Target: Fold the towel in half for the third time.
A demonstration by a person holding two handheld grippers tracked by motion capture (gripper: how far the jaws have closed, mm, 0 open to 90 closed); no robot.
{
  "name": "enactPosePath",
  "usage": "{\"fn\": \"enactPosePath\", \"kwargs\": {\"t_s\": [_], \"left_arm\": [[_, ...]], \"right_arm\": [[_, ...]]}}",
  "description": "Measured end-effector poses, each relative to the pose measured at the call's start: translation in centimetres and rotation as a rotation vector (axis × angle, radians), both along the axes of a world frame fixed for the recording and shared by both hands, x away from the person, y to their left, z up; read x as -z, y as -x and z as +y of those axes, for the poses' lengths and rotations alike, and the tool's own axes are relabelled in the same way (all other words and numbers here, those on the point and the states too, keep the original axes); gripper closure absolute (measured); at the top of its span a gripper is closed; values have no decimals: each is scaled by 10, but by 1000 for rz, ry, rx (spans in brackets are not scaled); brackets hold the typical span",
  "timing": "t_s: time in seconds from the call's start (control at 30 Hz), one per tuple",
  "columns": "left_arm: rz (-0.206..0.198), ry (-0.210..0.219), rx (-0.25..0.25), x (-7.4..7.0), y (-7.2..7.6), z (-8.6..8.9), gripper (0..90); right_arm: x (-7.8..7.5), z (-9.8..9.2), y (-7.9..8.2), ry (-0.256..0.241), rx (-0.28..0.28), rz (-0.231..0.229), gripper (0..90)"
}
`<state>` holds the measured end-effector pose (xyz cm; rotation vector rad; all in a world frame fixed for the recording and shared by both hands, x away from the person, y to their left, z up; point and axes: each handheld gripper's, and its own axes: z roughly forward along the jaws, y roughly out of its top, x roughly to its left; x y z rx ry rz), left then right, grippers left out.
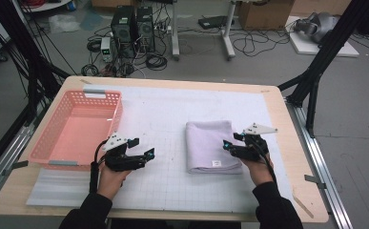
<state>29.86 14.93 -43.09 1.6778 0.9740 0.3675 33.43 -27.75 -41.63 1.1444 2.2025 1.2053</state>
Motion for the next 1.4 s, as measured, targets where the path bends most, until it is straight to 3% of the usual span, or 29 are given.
{"fn": "enactPosePath", "kwargs": {"t_s": [0.07,0.13,0.17,0.23,0.43,0.6,0.7,0.9,0.97,1.0,1.03,1.1,1.23,1.27,1.4], "left_arm": [[-1,-1,1,0,0,0,210],[-3,3,0,0,-1,-1,210],[-3,2,1,0,-1,-1,210],[-3,3,2,0,0,-1,210],[-2,6,4,0,0,-1,210],[-5,7,1,0,-1,-1,210],[-8,4,2,-1,-1,-1,209],[-13,2,4,-1,0,-3,207],[-11,5,0,-1,0,-3,205],[-13,7,0,-2,0,-2,205],[-19,11,5,-3,0,-2,205],[-20,10,3,-3,0,-2,205],[-23,18,3,-4,0,-1,205],[-22,21,-1,-3,0,-1,205],[-21,16,0,-3,-1,-1,201]], "right_arm": [[9,-5,9,4,-4,43,434],[18,-7,14,60,-14,78,437],[21,-8,14,65,-18,95,436],[22,-12,15,29,-10,111,435],[23,-23,17,-1,0,142,420],[6,-30,35,-16,-25,60,410],[3,-32,42,-9,-14,8,391],[7,-27,44,24,-29,19,370],[16,-25,44,25,-59,61,375],[16,-25,44,25,-59,61,375],[22,-26,43,51,-76,94,376],[22,-29,44,44,-77,103,374],[16,-33,46,46,-86,99,373],[12,-39,48,11,-76,80,371],[5,-47,50,-46,-33,24,344]]}}
